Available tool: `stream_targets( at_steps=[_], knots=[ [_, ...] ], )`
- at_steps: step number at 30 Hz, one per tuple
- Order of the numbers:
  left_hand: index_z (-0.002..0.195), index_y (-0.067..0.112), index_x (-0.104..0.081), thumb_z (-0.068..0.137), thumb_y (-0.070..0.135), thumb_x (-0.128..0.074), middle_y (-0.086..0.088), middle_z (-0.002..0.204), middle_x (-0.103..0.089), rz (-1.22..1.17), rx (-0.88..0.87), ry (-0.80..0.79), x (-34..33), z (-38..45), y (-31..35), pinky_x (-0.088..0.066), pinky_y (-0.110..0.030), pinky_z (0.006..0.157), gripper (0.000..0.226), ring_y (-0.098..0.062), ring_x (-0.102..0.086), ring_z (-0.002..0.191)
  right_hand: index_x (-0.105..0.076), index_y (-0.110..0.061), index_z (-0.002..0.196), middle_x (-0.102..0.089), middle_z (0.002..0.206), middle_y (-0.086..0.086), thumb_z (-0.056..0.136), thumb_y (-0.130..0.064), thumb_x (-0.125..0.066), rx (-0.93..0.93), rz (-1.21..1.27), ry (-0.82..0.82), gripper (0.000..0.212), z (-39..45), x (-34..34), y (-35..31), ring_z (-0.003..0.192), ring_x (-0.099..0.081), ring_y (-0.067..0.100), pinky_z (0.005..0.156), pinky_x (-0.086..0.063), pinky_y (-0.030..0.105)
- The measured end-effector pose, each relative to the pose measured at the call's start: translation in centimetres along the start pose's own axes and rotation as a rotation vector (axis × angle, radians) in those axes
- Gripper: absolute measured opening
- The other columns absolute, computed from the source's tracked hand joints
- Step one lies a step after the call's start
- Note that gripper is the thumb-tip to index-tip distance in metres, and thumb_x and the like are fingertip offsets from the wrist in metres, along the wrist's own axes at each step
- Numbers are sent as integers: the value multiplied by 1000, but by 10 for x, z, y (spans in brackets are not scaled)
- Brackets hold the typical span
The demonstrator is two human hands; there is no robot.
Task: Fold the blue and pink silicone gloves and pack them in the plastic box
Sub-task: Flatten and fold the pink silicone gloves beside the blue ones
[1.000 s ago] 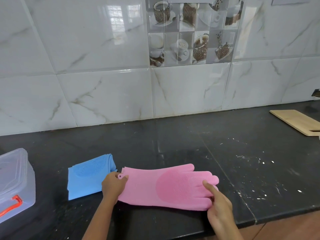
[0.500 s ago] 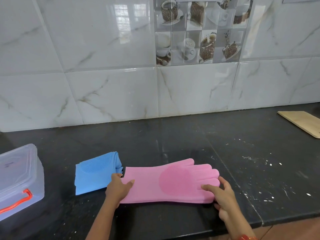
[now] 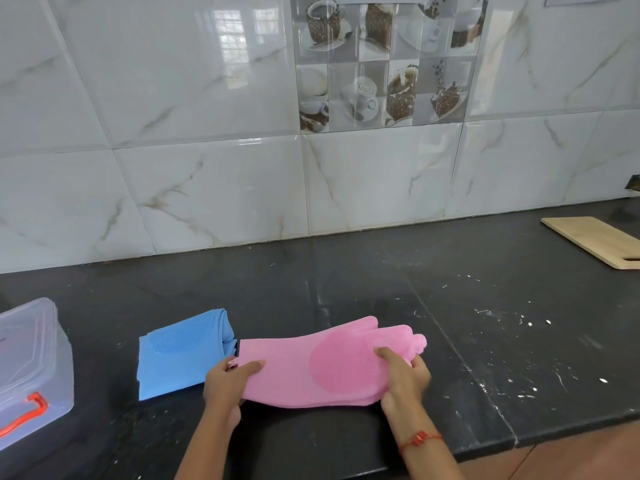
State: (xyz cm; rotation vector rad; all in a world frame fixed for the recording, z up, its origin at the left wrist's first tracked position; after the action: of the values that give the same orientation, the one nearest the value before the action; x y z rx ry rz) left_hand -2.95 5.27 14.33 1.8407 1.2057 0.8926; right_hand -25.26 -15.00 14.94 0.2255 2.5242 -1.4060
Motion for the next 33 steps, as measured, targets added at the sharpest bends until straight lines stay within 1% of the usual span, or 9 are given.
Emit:
stream_targets(
  at_steps=[3,7,10,12,16,21,24,28,33],
  knots=[
    [139,3,-37,79,1,-68,-20,133,-48,-143,39,-35,-7,-3,-3,-47,-47,96,67,-35,-50,117,-59,-7,88,-58,94,8,68,4,-72,11,12,2,26,-2,-15,0,84,-54,27,75,-46,34],
    [139,3,-36,88,-5,-54,-17,115,-50,-298,112,-114,-15,-8,-1,-46,-44,86,55,-30,-51,96,-55,-12,73,-57,77,2,72,2,-69,-26,93,-29,20,2,-23,0,80,-55,27,64,-48,29],
    [141,4,-33,93,-4,-44,-21,129,-47,-293,133,-104,-13,-7,-1,-42,-46,99,50,-32,-49,108,-59,-11,83,-59,80,2,77,4,-63,98,78,-107,16,5,-34,-9,81,-56,24,67,-47,29],
    [142,1,-31,94,-6,-39,-20,139,-43,-314,130,-104,-13,-7,-2,-39,-44,104,49,-33,-48,118,-57,-16,78,-56,76,-3,80,3,-59,314,-106,-170,19,-2,-47,-20,82,-53,23,71,-43,30],
    [140,1,-35,95,-4,-36,-20,140,-44,-283,94,-90,-14,-7,2,-39,-44,103,45,-32,-49,117,-59,-18,114,-60,97,-4,81,-2,-40,849,-733,-467,41,-49,-101,-11,92,-55,16,78,-38,20],
    [138,-2,-38,96,-4,-36,-23,122,-50,-263,42,-80,-17,-12,12,-46,-39,77,42,-31,-50,101,-57,-21,66,-70,92,-1,56,-21,-30,1202,-1306,-623,29,-61,-130,43,85,-69,22,82,-55,27],
    [140,0,-36,96,-5,-35,-23,137,-46,-273,9,-91,-21,-14,17,-41,-41,96,44,-28,-47,103,-42,-19,69,-68,97,7,58,-25,-35,1251,-1325,-627,15,-64,-129,38,82,-62,22,80,-41,26],
    [140,1,-37,97,-2,-35,-22,133,-49,-246,-11,-85,-23,-17,17,-43,-38,88,43,-26,-47,100,-49,-18,74,-56,126,18,62,-20,-44,1249,-1216,-702,13,-60,-126,42,90,-64,24,73,-50,22],
    [138,-2,-38,97,-3,-36,-22,136,-48,-282,5,-73,-18,-23,20,-41,-39,95,41,-25,-45,99,-47,-14,125,-31,146,7,61,-5,-40,1111,-948,-694,65,-44,-121,28,127,-40,17,103,-43,31]
  ],
)
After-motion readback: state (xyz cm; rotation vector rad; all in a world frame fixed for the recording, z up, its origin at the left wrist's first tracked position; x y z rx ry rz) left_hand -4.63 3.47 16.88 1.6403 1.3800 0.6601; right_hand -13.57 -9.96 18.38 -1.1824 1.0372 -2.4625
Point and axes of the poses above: each hand's wrist, its own z-axis towards the middle knuckle, its own x-axis out of the back of the hand, y = z × x, the point moved 9 cm from there along z, towards the middle knuckle
